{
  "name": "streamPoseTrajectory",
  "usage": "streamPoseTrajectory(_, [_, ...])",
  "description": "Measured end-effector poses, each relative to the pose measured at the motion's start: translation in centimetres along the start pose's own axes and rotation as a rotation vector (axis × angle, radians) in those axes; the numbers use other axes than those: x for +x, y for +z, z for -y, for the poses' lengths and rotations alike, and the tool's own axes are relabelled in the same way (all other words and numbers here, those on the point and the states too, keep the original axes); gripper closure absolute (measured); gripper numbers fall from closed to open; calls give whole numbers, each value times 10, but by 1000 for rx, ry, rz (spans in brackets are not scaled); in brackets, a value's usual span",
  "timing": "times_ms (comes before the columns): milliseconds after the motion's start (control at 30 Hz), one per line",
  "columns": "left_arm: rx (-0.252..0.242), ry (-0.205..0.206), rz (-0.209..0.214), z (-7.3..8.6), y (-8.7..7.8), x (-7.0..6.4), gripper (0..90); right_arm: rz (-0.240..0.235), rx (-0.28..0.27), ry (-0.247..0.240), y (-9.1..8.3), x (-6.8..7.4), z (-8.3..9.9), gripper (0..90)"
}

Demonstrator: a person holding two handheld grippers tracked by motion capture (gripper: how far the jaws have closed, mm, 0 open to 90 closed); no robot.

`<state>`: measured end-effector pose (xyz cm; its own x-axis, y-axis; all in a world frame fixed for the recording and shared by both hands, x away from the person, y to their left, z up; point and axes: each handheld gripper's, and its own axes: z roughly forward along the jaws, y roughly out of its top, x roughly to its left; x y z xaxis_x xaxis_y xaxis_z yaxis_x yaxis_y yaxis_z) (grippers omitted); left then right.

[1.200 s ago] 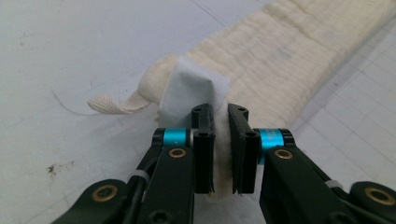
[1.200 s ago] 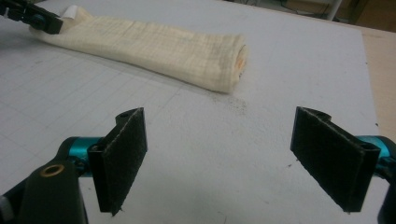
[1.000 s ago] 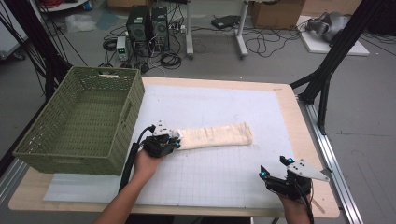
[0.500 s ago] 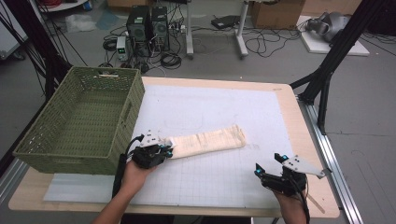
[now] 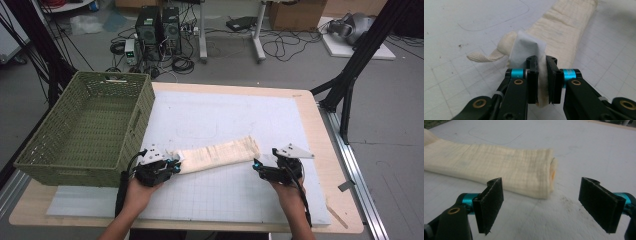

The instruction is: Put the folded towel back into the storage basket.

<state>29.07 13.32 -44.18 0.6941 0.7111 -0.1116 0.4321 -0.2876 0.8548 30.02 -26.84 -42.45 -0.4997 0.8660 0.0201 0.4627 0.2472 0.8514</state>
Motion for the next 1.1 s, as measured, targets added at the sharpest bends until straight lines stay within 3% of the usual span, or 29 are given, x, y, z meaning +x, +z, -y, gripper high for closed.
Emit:
streamPoseTrajectory(200, [-11, 13, -2, 1, -2, 0, 804, 22, 24, -49, 31, 5, -14, 301])
streamPoseTrajectory(300, [-20, 17, -2, 1, -5, 0, 804, 30, 30, -51, 39, 5, -14, 329])
streamPoseTrajectory(433, [-28, 13, -4, 2, -7, 1, 804, 32, 78, -33, 51, 6, -11, 370])
streamPoseTrajectory(500, [-30, 12, -7, 2, -8, 2, 804, 27, 130, -31, 58, 7, -8, 407])
streamPoseTrajectory(633, [-36, 17, -7, 2, -8, 1, 804, 20, 151, -22, 58, 8, -7, 457])
streamPoseTrajectory(667, [-37, 16, -8, 2, -8, 1, 804, 7, 157, -8, 57, 9, -7, 516])
streamPoseTrajectory(833, [-41, 19, -6, 2, -10, 1, 804, -18, 155, 15, 55, 10, -5, 629])
streamPoseTrajectory(900, [-41, 22, -6, 2, -10, 1, 804, -38, 154, 25, 54, 12, -4, 725])
streamPoseTrajectory(1100, [-50, 24, -7, 3, -10, 1, 804, -56, 150, 53, 52, 11, -4, 777])
